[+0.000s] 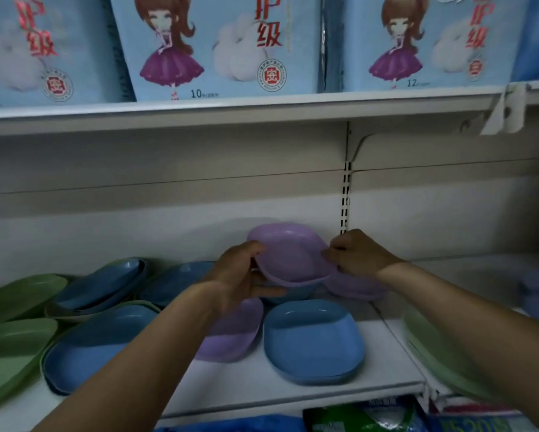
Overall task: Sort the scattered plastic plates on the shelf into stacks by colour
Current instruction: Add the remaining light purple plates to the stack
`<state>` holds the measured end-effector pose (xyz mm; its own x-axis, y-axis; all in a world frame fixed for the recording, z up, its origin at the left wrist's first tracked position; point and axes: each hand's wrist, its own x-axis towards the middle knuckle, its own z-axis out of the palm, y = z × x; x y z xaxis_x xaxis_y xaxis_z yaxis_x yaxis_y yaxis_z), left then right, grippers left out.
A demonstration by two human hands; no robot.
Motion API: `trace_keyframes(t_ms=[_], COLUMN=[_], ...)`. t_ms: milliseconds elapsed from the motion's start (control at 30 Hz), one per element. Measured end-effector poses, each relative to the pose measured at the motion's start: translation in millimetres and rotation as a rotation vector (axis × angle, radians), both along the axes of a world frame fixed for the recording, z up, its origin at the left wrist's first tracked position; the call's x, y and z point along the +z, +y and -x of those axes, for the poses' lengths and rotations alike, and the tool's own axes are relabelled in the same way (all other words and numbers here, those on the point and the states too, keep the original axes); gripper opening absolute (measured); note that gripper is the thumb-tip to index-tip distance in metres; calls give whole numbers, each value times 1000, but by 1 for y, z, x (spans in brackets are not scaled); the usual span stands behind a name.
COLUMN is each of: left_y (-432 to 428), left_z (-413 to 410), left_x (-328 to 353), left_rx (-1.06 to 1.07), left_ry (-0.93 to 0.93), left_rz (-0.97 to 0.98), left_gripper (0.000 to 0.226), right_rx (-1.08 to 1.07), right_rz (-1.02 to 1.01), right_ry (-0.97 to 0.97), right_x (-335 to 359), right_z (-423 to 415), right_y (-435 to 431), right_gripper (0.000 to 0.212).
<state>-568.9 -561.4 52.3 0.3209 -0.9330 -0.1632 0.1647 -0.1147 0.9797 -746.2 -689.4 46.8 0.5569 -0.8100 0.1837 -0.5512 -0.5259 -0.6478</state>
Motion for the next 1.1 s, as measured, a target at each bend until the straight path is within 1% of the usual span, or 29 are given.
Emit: trace_keyframes(t_ms=[67,100,133,200,233,267,333,400,500,567,633,667,733,800,867,900,1000,1100], left_y=[9,14,21,35,41,46,55,63,76,87,96,100,107,115,125,130,144,158], left_z=[3,1,-1,-8,-11,-13,-12,-7,-2,2,7,11,19,29,37,40,47,49], left_x=[0,-1,-3,-7,-9,-11,-14,-17,-21,-23,-25,-25,-27,-29,-32,-33,-35,-37], left_rx=[32,51,72,121,153,179,215,235,238,244,243,246,239,232,240,247,292,331], left_ry=[13,23,36,62,81,106,137,133,89,63,42,35,8,-10,-2,-1,-7,-20], left_rz=[1,6,10,3,-9,-26,-39,-31,-10,-4,6,15,45,82,124,146,214,249], left_gripper=[25,26,25,23,23,25,27,27,25,26,29,31,38,42,43,44,48,39], right_rx=[-22,-63,-124,-280,-318,-323,-280,-279,-354,-388,-286,-199,-7,132,156,149,161,163], right_rz=[-114,-128,-92,31,56,29,-101,-196,-185,-140,-154,-160,-138,-16,162,241,369,528], right_ry=[-52,-13,94,406,536,604,588,494,312,105,-97,-132,-121,-20,147,198,238,306], right_x=[6,8,10,6,3,-3,-16,-24,-23,-13,0,7,17,18,14,13,9,1], right_z=[13,21,31,54,63,68,70,67,69,68,59,52,35,19,7,3,-5,-12], right_y=[0,-3,-8,-22,-25,-30,-35,-34,-37,-34,-16,-3,29,55,72,80,102,121], right_gripper=[49,53,54,54,52,46,31,26,26,24,23,24,29,33,32,33,36,39])
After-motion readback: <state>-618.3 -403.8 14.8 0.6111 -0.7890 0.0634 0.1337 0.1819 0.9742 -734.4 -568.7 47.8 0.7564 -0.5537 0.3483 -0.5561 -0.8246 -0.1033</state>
